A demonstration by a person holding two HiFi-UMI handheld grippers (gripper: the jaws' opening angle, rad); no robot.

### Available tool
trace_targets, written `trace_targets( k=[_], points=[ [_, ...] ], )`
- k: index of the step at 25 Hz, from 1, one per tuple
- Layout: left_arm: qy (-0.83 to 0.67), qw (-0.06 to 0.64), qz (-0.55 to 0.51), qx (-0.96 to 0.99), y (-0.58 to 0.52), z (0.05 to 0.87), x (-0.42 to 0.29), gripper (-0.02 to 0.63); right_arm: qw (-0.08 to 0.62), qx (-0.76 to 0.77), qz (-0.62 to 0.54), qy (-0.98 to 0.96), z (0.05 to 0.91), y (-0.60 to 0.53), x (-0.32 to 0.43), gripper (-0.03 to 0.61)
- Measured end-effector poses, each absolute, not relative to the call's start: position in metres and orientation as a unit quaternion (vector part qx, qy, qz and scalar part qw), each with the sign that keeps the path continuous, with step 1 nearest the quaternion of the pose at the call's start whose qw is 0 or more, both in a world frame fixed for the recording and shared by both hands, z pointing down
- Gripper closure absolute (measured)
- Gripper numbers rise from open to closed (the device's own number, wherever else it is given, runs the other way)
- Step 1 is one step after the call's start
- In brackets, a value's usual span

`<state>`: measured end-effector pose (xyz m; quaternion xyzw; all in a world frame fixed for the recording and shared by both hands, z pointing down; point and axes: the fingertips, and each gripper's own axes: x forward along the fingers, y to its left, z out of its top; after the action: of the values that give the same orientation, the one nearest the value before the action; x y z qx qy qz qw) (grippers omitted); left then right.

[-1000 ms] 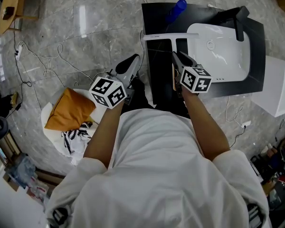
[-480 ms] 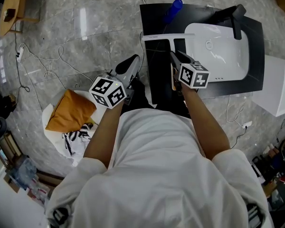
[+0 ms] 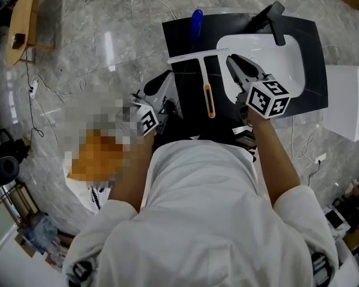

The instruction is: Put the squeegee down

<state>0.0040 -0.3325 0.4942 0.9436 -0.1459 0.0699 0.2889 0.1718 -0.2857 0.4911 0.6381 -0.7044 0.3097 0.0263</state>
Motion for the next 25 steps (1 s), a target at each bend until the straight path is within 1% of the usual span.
trace_targets(
  k=[4, 8, 10, 13, 18, 22, 25],
  points=[
    [-0.139, 0.252, 0.052, 0.956, -0.336, 0.449, 0.015, 0.595, -0.010, 0.609, 0.248, -0.753, 0.407, -0.276, 0.179, 0.517],
    [-0.131, 0.227, 0.035, 0.964, -0.333, 0.408, 0.023, 0.595, -0.050, 0.594, 0.176, -0.783, 0.326, -0.262, 0.186, 0.534],
    [-0.124, 0.215, 0.025, 0.969, -0.330, 0.385, 0.027, 0.597, -0.070, 0.592, 0.142, -0.790, 0.292, -0.254, 0.192, 0.541],
    [-0.116, 0.196, 0.011, 0.974, -0.323, 0.351, 0.029, 0.595, -0.081, 0.589, 0.085, -0.800, 0.253, -0.238, 0.195, 0.548],
    [-0.110, 0.157, -0.009, 0.982, -0.314, 0.306, 0.029, 0.595, -0.071, 0.598, 0.014, -0.798, 0.223, -0.212, 0.207, 0.558],
    [-0.118, 0.123, -0.023, 0.985, -0.307, 0.282, 0.027, 0.595, -0.058, 0.615, -0.006, -0.787, 0.221, -0.193, 0.224, 0.560],
    [-0.123, 0.110, -0.030, 0.986, -0.302, 0.271, 0.026, 0.595, -0.064, 0.618, -0.006, -0.783, 0.220, -0.180, 0.232, 0.561]
  ],
)
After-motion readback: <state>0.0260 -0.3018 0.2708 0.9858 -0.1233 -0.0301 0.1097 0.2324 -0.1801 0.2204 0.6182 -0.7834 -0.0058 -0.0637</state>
